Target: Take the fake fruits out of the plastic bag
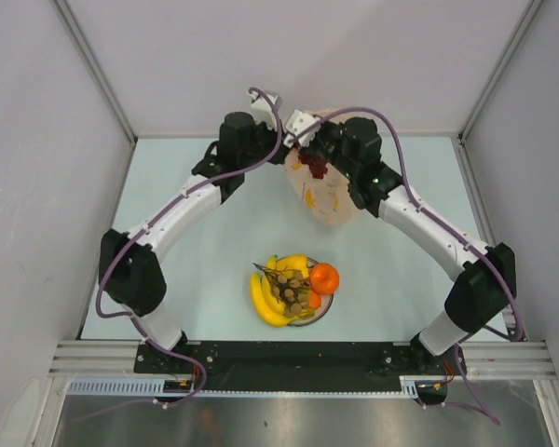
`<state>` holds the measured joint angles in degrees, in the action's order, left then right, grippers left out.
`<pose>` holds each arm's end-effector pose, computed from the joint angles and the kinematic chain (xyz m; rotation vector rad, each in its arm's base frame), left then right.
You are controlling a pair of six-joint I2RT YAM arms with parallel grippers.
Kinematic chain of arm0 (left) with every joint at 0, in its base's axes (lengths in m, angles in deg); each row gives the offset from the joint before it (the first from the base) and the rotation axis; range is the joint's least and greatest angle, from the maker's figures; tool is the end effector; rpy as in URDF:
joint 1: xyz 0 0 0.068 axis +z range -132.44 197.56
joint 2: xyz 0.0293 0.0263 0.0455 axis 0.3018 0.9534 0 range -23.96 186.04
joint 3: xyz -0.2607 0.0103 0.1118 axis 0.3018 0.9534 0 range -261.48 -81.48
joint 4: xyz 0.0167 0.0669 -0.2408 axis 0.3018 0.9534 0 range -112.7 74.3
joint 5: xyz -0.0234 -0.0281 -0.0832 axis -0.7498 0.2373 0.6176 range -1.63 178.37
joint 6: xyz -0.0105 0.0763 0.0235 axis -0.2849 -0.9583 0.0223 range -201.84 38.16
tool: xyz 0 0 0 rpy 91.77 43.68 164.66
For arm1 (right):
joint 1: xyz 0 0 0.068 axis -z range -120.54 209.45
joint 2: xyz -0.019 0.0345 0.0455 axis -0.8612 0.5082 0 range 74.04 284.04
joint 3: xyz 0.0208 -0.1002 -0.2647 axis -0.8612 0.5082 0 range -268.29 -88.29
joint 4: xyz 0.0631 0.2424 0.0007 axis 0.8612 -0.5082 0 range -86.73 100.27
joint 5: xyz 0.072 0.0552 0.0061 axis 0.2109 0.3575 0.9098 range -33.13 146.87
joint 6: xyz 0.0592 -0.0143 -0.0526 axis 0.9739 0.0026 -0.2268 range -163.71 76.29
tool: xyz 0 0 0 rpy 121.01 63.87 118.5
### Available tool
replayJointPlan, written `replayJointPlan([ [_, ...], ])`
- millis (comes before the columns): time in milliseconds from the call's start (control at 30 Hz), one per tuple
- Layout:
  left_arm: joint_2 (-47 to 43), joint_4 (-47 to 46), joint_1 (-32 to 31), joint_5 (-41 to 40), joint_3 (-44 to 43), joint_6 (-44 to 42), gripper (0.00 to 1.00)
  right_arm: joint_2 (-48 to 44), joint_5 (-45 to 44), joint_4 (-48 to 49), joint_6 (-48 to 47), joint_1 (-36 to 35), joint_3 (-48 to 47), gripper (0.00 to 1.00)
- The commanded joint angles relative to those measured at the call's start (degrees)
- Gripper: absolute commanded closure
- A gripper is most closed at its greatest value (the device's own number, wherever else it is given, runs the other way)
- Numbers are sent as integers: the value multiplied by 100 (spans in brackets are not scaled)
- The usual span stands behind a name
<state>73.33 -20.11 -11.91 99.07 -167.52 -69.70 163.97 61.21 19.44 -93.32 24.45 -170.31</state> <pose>0.3712 -0.2245 0.3659 0.4144 1.8150 -0.6795 0.3266 0.2351 0.4192 -1.0872 1.1056 -0.1432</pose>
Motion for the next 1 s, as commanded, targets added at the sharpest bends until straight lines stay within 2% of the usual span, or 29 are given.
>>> replayJointPlan([
  [0,-483,127,100,-524,-563,-344,100,68,84,210,888,-50,-1272,100],
  [100,-571,215,108,-832,-423,-432,100,-211,181,-248,996,-85,-1063,100],
  [200,-694,224,135,-1052,24,-432,100,-711,383,-791,970,-226,-378,100],
  [500,-967,102,188,-833,834,-397,100,-1785,700,-2532,1383,-1104,572,100],
  [767,-1125,14,205,-499,1177,-327,100,-2173,832,-3105,1542,-1263,1179,100],
  [967,-1187,-4,205,-323,1318,-344,100,-2217,823,-2799,1472,-1237,1390,100],
])
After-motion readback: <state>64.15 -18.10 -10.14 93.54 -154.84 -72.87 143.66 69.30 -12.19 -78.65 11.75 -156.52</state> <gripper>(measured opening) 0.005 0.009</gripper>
